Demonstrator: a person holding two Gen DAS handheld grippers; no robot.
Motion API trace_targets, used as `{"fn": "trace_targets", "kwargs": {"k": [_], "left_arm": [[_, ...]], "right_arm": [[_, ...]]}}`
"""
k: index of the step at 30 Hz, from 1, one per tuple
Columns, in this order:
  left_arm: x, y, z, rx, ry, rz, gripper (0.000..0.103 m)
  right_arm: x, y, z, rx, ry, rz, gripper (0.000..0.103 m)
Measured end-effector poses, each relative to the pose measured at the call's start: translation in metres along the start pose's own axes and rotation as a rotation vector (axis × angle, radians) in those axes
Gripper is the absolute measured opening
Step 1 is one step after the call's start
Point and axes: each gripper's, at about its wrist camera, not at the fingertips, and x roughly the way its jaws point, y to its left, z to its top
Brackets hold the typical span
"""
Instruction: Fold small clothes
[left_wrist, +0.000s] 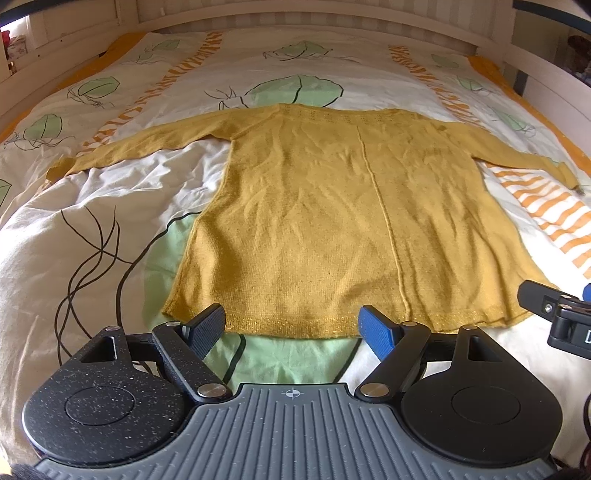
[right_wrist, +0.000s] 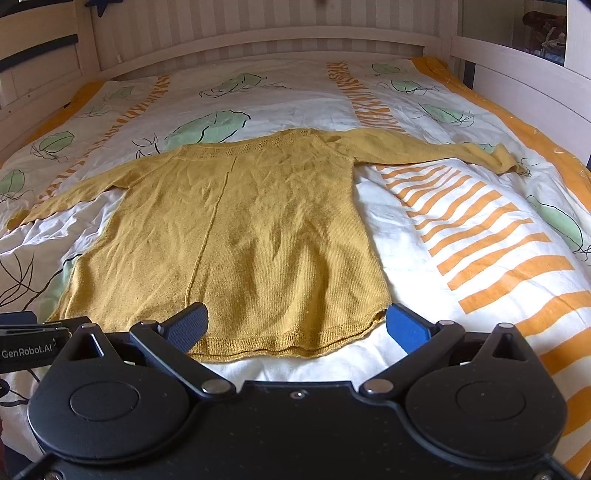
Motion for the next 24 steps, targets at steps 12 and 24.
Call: {"fn": "trace_targets", "kwargs": {"k": [12, 24], "left_arm": [[0.0, 0.001, 0.0, -0.011, 0.007, -0.024, 0.078], [0.005, 0.002, 0.001, -0.03, 0.019, -0.032, 0.078]], "right_arm": [[-0.002, 0.0, 0.002, 0.0, -0.013, -0.032, 0.102], [0.0, 0.006, 0.012, -0.052, -0.022, -0.082, 0.102]]}}
